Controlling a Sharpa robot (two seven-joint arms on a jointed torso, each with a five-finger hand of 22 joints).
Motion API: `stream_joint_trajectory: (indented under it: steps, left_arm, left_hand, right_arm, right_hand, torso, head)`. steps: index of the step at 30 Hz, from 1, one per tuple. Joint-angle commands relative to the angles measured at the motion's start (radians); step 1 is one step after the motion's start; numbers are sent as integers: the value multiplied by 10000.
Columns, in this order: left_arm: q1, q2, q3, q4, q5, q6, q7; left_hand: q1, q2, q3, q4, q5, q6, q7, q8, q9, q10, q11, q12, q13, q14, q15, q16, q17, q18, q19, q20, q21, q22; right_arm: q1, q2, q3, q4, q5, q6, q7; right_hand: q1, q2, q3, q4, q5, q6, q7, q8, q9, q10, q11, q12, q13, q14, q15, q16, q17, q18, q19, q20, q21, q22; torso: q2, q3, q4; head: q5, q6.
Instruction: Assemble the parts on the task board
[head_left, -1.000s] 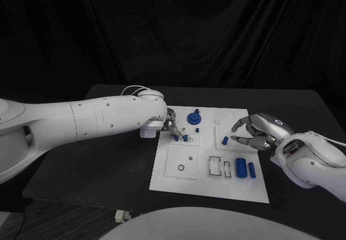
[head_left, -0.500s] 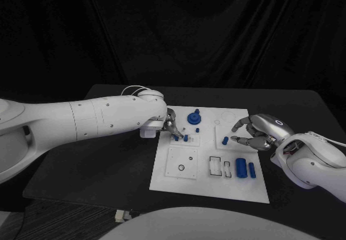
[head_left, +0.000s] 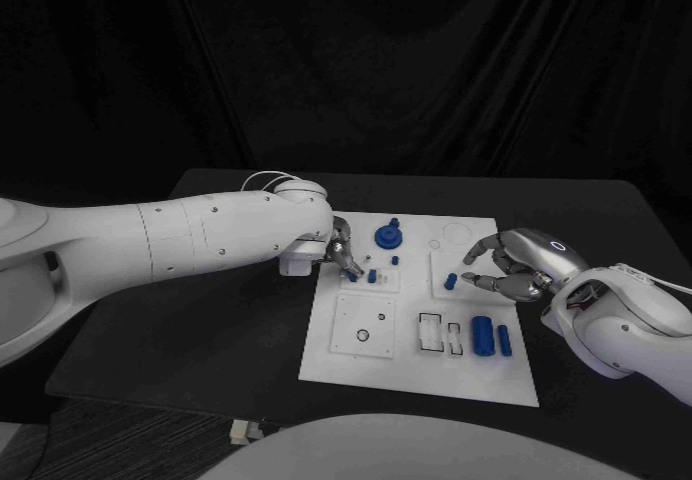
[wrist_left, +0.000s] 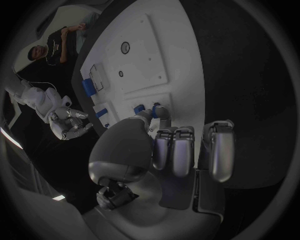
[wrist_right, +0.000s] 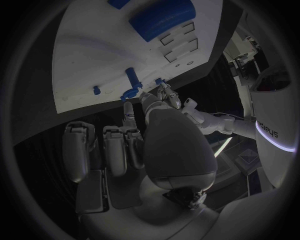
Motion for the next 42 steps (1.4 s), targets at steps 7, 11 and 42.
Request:
stream_joint_trajectory:
  steps: [7,11,42]
  left_arm:
    - [-21,8,9,30,26,8,67]
    - [-21,23,9,22,26,2,59]
    - [-30,128,9,-121,26,97,-45]
  left_hand:
    - [145,-9,83,-29,48,77,-55,76,46,1022,-78,-42,2629,1057,-57,27,2635,44,468,-64,71,2287]
    - [17,-38,72,62,-451,99,-50,-56,14,1022,-84,-42,2629,1057,-65,27,2635,41,474,-71,77,2289]
    - [-1298,184,-636,401,-2125,111,79,-1509,-739,1022,19,-42,2629,1057,2,27,2635,26,524,-14,143,2309]
  right_arm:
    - [-35,-4,5,-8,-25,25,-159]
    - [-39,0,5,-14,-25,24,-159]
    - [-56,5,5,-49,-25,35,-137]
  right_hand:
    - [65,-16,74,0,68,87,21,-26,11,1060,-51,-14,2634,1048,-98,30,2635,121,481,-68,-77,2256]
    - [65,-16,74,0,68,87,21,-26,11,1060,-51,-14,2634,1048,-98,30,2635,121,481,-68,-77,2256]
    - [56,-12,73,3,74,98,20,-27,13,1060,-51,-14,2634,1048,-97,30,2635,121,480,-68,-81,2255]
  torso:
    - [0,3,2]
    - [1,1,2]
    - [-3,0,1]
  head:
    - [15,-2]
    - [17,-2]
    - [-1,-2]
